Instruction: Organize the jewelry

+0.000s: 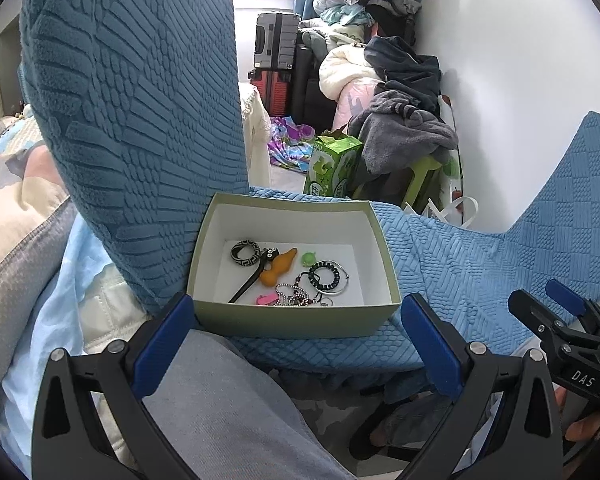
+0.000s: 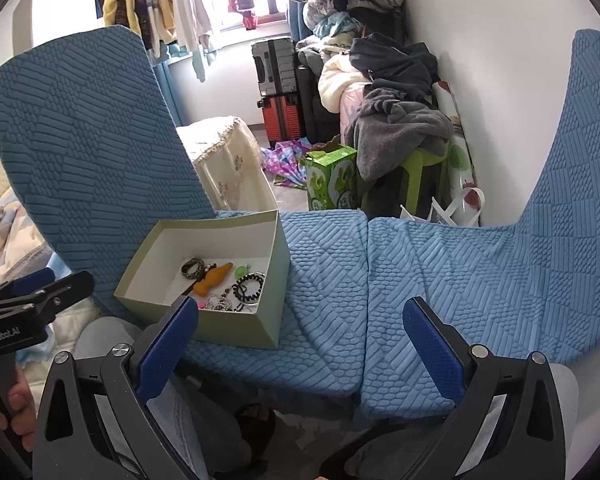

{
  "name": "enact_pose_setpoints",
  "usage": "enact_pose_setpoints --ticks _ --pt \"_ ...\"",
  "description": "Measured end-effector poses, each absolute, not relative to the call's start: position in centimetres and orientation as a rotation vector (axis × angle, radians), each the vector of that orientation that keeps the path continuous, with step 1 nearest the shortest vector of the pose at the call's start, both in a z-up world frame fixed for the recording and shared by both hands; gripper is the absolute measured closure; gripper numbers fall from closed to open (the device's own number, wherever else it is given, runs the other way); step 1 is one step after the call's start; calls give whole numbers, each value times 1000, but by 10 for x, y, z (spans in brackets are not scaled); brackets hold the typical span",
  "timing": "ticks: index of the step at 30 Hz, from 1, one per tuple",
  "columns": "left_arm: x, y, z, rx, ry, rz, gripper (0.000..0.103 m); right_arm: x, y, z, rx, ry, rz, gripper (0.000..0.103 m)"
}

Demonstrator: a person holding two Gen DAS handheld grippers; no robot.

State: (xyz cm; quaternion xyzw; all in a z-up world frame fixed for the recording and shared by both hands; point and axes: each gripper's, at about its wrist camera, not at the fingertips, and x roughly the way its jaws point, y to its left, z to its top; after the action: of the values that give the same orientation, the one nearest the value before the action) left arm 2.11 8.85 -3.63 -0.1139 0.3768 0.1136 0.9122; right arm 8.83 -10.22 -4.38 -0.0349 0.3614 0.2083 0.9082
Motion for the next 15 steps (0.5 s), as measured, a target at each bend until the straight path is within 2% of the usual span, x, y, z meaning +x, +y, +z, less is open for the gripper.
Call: enact_pose_setpoints --ticks 15 --pt "20 89 -37 -231 793 234 0 87 -99 -42 -83 740 431 0"
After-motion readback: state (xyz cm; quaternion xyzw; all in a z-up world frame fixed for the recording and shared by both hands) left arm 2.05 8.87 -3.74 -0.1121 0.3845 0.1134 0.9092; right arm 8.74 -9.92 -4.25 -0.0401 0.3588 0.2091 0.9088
